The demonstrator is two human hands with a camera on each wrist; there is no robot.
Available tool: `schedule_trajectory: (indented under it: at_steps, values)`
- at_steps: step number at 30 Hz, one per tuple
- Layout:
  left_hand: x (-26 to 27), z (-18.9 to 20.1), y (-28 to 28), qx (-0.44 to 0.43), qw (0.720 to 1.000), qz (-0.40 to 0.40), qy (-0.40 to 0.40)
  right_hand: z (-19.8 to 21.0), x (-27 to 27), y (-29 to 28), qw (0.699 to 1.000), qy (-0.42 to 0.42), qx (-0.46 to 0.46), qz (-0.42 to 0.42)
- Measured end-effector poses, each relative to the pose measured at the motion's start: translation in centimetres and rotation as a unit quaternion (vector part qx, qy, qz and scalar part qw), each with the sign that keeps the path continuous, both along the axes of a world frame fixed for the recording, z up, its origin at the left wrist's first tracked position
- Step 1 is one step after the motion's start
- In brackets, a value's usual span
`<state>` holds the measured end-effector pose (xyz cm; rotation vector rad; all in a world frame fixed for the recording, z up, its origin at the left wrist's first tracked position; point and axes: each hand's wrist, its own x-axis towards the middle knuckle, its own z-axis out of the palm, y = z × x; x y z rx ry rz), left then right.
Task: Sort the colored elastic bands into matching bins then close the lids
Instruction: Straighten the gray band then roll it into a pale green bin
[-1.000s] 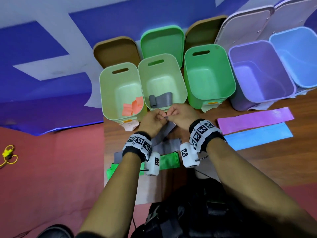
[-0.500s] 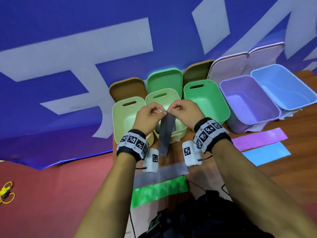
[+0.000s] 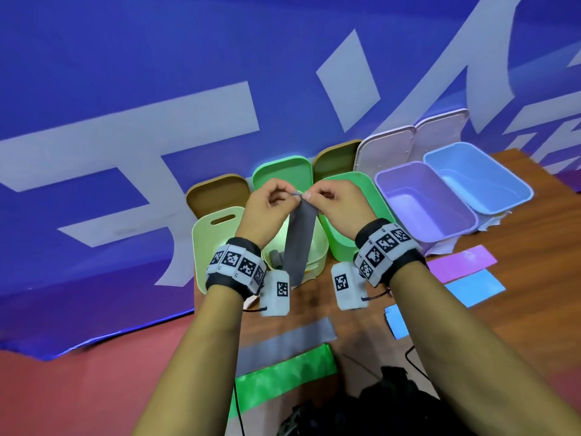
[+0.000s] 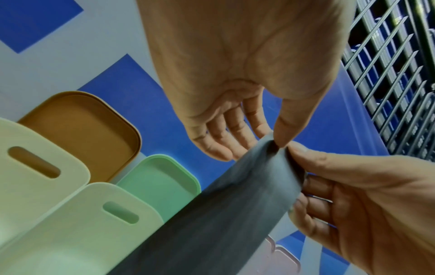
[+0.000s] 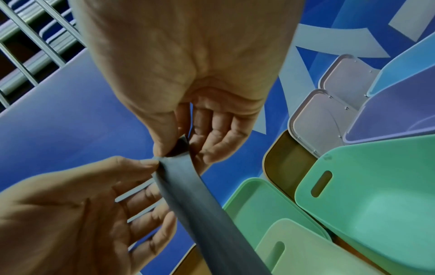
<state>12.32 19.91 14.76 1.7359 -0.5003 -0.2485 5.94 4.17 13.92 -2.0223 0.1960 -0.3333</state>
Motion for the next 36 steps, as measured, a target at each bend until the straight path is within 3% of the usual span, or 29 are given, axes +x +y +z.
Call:
schedule_trajectory:
  at_steps: [9, 25, 36]
  values:
    - [-1.2, 1.5, -1.3, -0.004, 1.000, -0.001, -0.020, 2.5, -0.2, -1.9, 0.999, -0.003, -0.020, 0.039]
    - [-0.6, 3.3, 0.3, -0.042, 0.998, 0.007, -0.041, 3.5, 0.6, -0.4, 0.992, -0.028, 0.113, 0.041]
    - [-1.1, 2.7, 0.4, -0.063, 0.998, -0.003, -0.021, 3.5, 0.0, 0.0, 0.989, -0.035, 0.145, 0.022]
